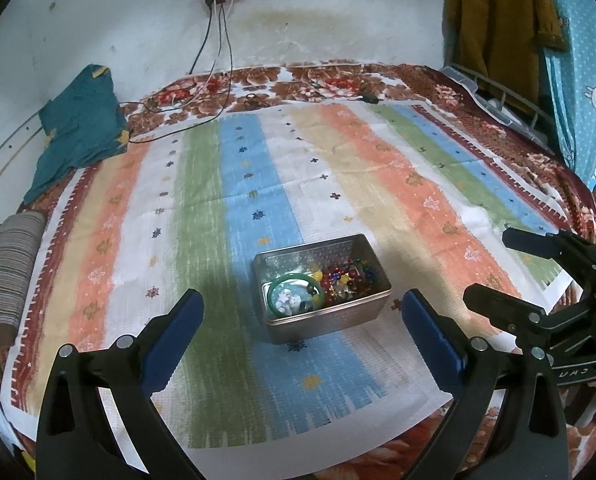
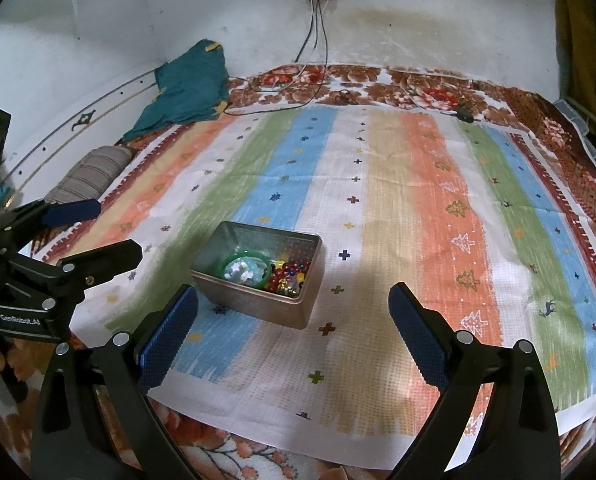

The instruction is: Organize jewelry

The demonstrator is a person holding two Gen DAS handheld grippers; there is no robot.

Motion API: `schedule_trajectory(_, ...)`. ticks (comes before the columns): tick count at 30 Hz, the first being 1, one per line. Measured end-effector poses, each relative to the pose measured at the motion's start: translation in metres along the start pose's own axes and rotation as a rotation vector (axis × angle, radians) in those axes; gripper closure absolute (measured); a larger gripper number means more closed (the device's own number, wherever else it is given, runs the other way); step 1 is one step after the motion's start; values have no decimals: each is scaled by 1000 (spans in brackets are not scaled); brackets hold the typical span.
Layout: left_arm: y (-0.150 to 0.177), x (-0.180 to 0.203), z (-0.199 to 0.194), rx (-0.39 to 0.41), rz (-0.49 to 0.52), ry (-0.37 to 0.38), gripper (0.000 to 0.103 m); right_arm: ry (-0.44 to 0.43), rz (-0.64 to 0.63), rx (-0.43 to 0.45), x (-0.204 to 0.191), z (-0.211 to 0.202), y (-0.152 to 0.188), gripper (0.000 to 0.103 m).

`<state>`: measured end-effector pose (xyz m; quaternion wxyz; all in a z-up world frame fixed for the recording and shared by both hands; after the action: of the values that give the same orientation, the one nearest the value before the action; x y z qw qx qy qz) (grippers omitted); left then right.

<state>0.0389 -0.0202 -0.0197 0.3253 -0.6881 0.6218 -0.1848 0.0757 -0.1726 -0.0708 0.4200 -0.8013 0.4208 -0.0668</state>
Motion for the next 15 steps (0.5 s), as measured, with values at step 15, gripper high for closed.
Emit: schedule_trajectory(15, 0, -3, 1, 0, -5, -4, 6, -2, -1, -1, 0, 2, -1, 6)
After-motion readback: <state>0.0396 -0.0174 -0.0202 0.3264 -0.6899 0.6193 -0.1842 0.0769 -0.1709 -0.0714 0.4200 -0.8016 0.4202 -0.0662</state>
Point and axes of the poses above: each gripper's, at about its wrist camera, not at the fingertips, and z roughly the way its jaws point, x to its right, y to its underside, the point moved 4 cm from there along z, roughly the way its jaws point, and after that the axes turned 12 degrees about -y, right-handed, at the moved point
